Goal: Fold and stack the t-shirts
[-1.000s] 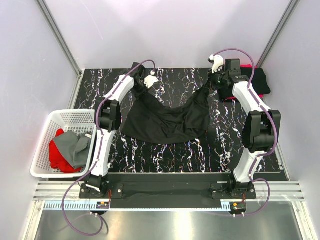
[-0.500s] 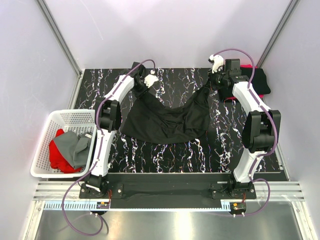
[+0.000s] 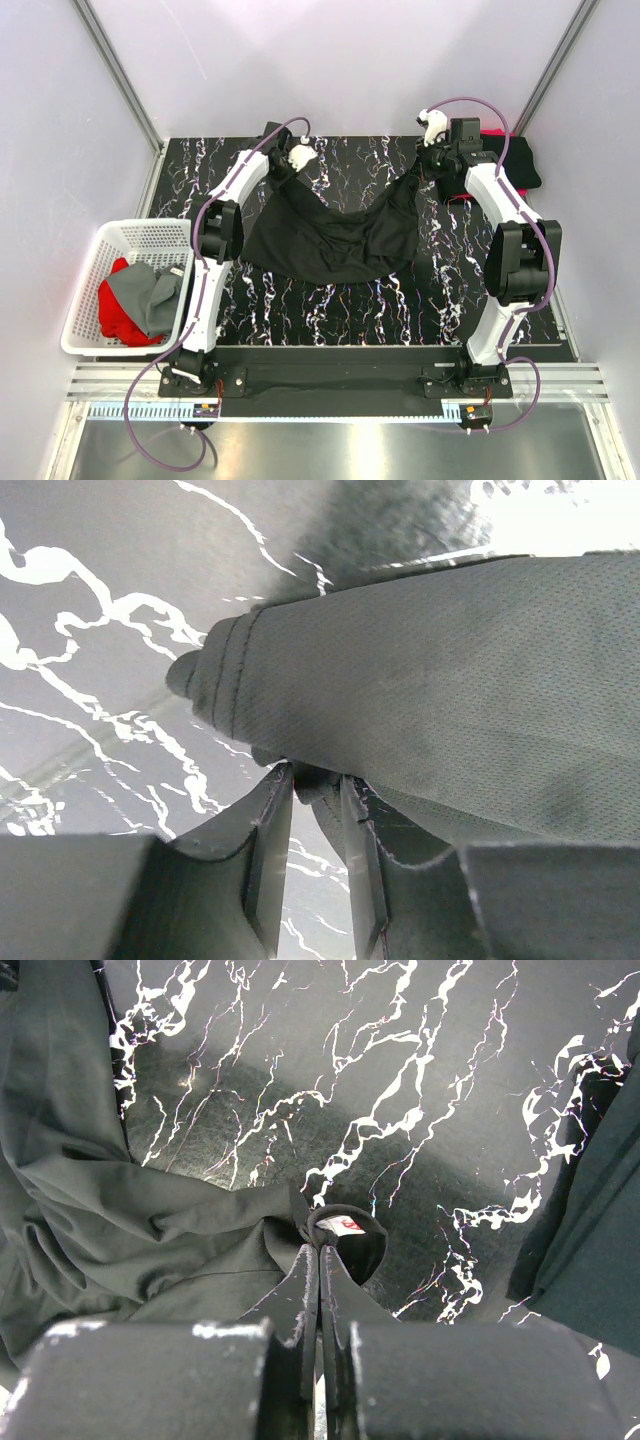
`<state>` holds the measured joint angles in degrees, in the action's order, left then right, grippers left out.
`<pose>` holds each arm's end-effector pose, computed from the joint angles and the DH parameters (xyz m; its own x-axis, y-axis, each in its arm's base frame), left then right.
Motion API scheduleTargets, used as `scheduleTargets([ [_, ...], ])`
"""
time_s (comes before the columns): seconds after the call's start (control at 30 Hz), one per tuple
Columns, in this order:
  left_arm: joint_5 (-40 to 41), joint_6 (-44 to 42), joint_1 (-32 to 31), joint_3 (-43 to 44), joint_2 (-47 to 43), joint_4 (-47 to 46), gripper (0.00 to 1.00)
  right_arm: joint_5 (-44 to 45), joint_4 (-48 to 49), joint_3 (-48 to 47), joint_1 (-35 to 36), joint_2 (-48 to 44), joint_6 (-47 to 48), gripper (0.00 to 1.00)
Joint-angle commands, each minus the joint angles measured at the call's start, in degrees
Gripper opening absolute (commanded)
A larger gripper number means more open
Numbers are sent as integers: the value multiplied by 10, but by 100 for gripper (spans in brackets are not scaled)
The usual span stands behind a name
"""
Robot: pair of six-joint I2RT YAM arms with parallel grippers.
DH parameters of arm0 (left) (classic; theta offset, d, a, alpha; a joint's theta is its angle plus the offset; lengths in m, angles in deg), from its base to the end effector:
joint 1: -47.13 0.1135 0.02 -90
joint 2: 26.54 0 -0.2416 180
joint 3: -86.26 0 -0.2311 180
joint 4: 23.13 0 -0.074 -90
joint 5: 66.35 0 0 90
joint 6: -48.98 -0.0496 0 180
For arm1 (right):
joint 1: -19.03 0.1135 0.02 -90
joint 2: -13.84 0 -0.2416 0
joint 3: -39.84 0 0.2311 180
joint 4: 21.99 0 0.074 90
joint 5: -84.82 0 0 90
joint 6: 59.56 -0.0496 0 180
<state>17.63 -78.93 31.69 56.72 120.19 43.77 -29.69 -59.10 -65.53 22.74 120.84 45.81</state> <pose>0.4885 -0.1403 0.1510 -0.4879 0.7687 -0.4136 0.7734 0.6004 0.2035 0.4124 0.0474 0.2634 -0.5009 -0.2742 -0.8209 -0.5336 0.8446 0.0436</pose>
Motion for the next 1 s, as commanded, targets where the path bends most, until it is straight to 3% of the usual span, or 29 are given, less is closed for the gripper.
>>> scheduleTargets([
  [0.0,7,-3,0,29,-2,-31,27,4,26,-13,1,-1,0,0],
  [0.13,2,-3,0,24,-3,-29,15,4,26,-15,2,1,0,0],
  [0.23,-3,1,0,19,-6,-32,0,4,27,-14,2,1,1,0],
  [0.43,-12,-1,-1,25,-24,-36,0,5,28,-14,2,0,1,0],
  [0.7,-14,-11,-1,3,-136,-54,0,3,28,-16,2,-13,-5,0],
  [0.9,-27,1,-3,-96,-224,-47,0,6,28,-9,1,-24,-3,0],
  [0.97,-33,-5,-3,-175,-274,-47,0,7,28,-1,1,-36,-1,0],
])
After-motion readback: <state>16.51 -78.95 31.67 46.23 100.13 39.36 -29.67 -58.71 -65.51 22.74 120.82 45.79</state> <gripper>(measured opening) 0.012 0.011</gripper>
